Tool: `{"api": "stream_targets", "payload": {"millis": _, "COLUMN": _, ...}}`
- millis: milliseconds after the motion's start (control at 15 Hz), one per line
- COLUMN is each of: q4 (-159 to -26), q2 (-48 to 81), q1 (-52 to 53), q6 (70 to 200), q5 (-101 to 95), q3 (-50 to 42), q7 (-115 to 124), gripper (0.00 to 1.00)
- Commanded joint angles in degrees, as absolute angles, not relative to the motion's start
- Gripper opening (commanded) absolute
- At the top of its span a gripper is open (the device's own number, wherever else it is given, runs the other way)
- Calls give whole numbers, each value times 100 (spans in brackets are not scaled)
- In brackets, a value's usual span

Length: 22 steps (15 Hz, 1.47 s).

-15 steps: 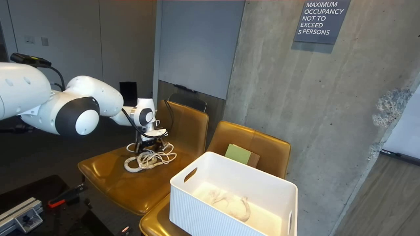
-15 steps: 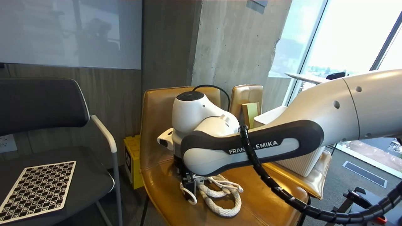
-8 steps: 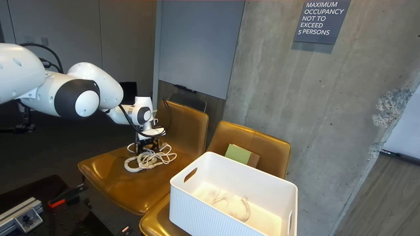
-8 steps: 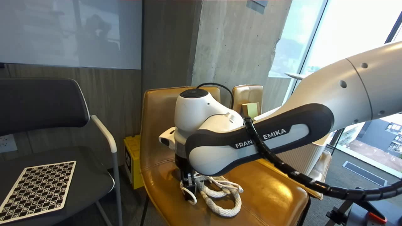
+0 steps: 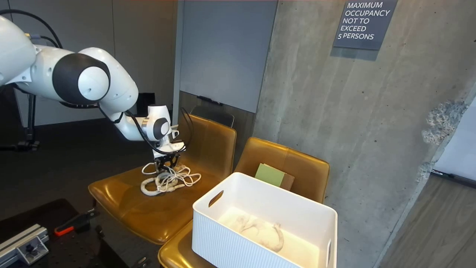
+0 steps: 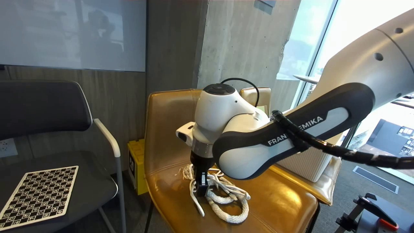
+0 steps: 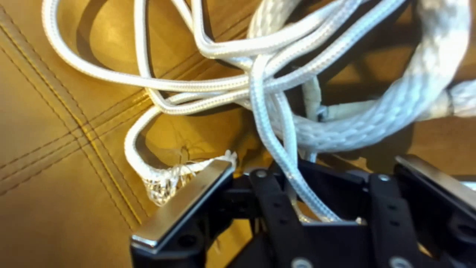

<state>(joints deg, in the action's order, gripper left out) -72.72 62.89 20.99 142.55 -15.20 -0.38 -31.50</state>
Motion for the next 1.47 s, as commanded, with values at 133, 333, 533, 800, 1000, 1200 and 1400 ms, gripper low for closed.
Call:
{"api": "stream_targets", "payload": {"millis": 133, "q4": -9134, "q2": 4753, "q1": 1849, "q6": 15106, "q5": -2114, "q3": 37, "q7": -2474, "gripper": 0}}
{"api": "stream_targets", "payload": {"millis": 333, "q4": -9914, "q2": 3945, "q1": 1607, "q6": 15372, "q5": -2189, "q3": 158, "q7": -2371, "gripper": 0}}
{"api": "stream_targets", "payload": {"millis": 533, "q4": -10639, "q2": 3086, "q1": 1317, "q6": 15528, "q5": -2134, "q3": 270, "q7": -2364, "gripper": 0}}
{"api": "stream_targets", "payload": {"millis": 800, "q4": -11345, "q2": 1955, "q1": 819, "q6": 15485, "q5": -1897, "q3": 493, "q7": -2569, "gripper": 0}}
{"api": "stream_targets", "payload": {"millis": 1000, "q4": -11684, "q2": 1135, "q1": 431, "q6": 15356, "q5": -1592, "q3": 631, "q7": -2788, "gripper": 0}}
{"api": "stream_targets", "payload": {"millis": 1200, "q4": -11807, "q2": 404, "q1": 98, "q6": 15135, "q5": -898, "q3": 677, "q7": -3308, "gripper": 0}}
{"api": "stream_targets", "payload": {"millis": 1400, "q4": -11636, "q2": -225, "q1": -25, "q6": 14574, "q5": -155, "q3": 470, "q7": -3951, "gripper": 0}}
